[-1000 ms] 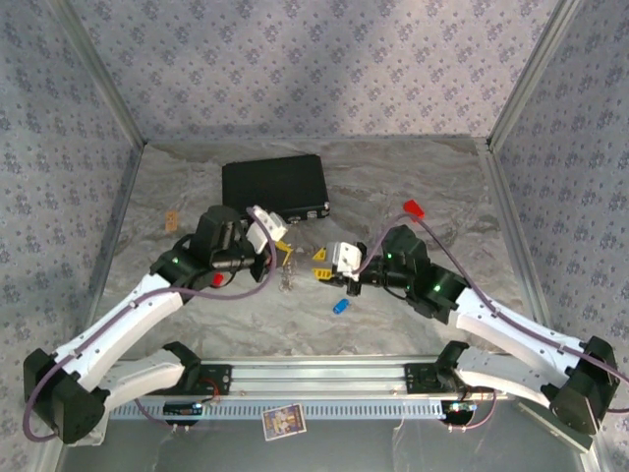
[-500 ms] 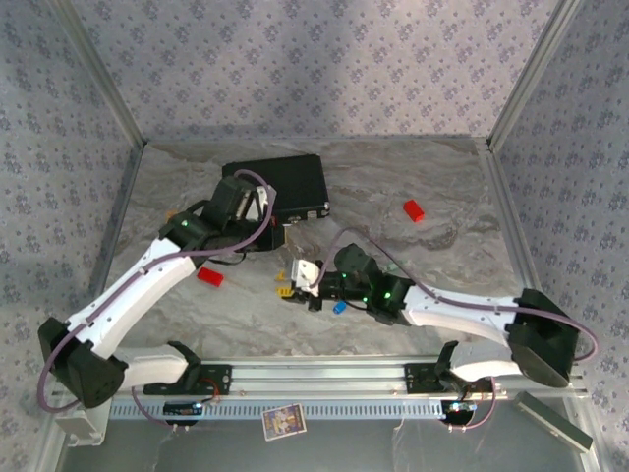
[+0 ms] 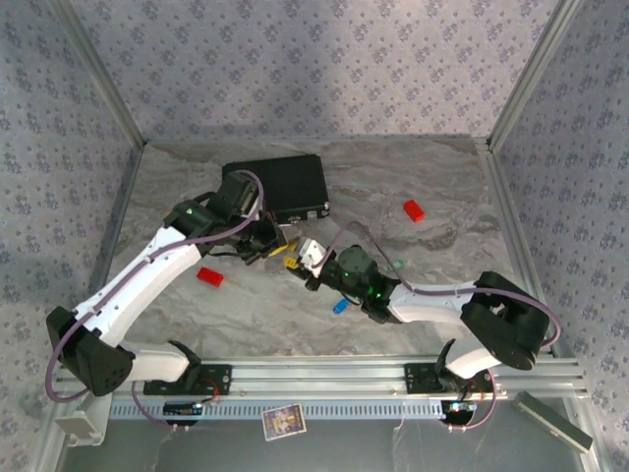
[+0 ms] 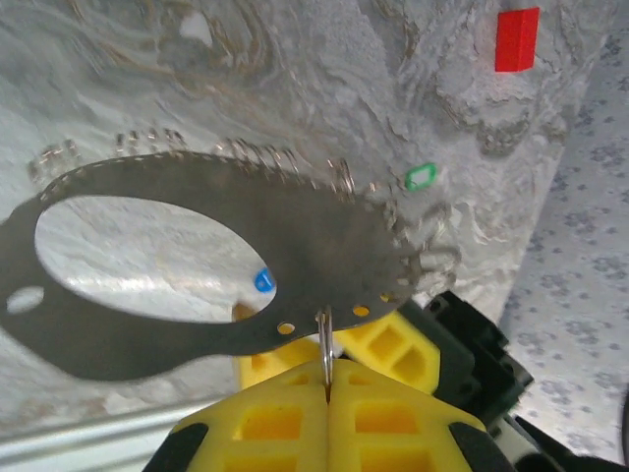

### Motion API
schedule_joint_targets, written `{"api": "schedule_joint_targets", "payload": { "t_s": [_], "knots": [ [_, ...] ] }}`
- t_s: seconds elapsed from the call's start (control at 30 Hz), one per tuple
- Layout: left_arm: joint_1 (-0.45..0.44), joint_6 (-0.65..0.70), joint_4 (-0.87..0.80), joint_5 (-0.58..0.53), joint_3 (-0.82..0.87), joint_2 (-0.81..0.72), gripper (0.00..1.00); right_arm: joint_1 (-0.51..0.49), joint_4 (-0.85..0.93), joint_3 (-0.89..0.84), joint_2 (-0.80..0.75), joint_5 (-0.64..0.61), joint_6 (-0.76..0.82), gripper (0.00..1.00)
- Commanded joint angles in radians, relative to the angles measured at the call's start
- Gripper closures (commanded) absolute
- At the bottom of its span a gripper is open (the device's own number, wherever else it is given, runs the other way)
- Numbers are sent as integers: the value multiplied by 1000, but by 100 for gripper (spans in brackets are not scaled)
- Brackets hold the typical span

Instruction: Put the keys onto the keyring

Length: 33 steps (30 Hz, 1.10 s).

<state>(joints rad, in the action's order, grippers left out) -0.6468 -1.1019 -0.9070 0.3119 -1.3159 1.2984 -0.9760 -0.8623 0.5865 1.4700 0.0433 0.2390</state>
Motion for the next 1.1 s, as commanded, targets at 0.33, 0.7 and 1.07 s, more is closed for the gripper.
{"api": "schedule_joint_targets", "payload": {
  "t_s": [0.33, 0.7, 1.07],
  "knots": [
    [21, -318, -48, 159, 30, 3, 100, -2, -272, -87, 37, 8, 61, 71],
    [31, -393, -6, 170, 83, -31, 100, -9, -300, -137, 2, 110, 108, 73],
    [60, -388, -23, 154, 121, -70, 100, -21, -196, -140, -55, 105, 125, 75]
  ]
}}
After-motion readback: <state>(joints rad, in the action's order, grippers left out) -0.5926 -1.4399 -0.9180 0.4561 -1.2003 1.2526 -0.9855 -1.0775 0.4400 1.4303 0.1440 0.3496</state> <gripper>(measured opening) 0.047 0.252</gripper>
